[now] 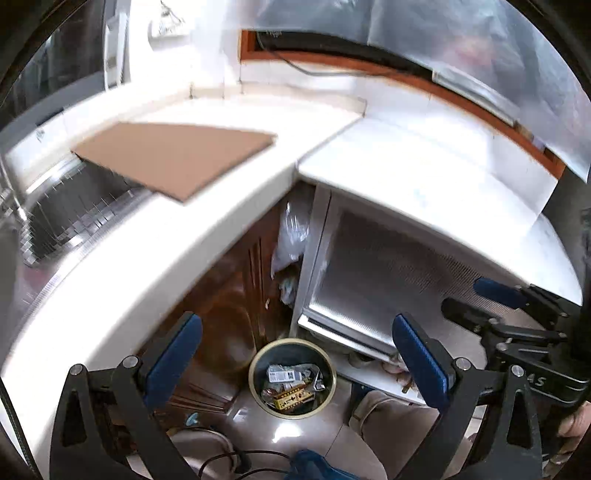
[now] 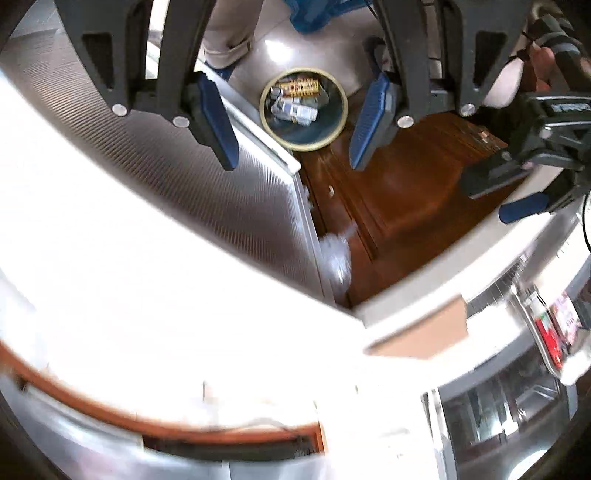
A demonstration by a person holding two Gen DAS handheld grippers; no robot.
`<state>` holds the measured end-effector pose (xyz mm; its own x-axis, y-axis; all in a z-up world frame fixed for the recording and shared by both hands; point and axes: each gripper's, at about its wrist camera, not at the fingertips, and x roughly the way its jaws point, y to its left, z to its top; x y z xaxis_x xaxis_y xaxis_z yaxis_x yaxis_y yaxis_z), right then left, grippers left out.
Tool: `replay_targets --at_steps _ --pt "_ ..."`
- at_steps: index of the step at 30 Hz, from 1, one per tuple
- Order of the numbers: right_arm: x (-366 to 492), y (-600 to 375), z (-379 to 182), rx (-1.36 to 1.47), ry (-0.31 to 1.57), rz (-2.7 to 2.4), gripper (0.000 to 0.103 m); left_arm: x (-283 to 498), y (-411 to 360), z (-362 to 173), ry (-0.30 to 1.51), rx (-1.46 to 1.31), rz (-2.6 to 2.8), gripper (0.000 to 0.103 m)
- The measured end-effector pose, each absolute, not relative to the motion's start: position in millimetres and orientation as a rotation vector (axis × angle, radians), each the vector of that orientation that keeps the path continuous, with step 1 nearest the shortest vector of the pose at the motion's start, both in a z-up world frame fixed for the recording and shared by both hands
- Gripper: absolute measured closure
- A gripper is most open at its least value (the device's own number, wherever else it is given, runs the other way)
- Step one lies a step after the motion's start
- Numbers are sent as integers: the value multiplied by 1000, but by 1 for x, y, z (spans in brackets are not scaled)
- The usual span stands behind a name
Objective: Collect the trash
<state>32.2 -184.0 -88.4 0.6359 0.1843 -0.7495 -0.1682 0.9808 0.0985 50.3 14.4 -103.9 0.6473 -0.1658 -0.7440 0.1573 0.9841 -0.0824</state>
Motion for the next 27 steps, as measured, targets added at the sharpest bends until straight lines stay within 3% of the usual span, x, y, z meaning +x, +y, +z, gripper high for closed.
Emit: replay_targets --at_steps 11,19,27 --pt "-1 -174 32 -6 667 178 40 13 15 12 655 -9 -116 1" --pt "-18 -174 64 5 587 153 40 4 10 54 570 -2 -104 1" --pt "-16 -174 66 18 577 129 40 3 4 60 555 7 -107 1"
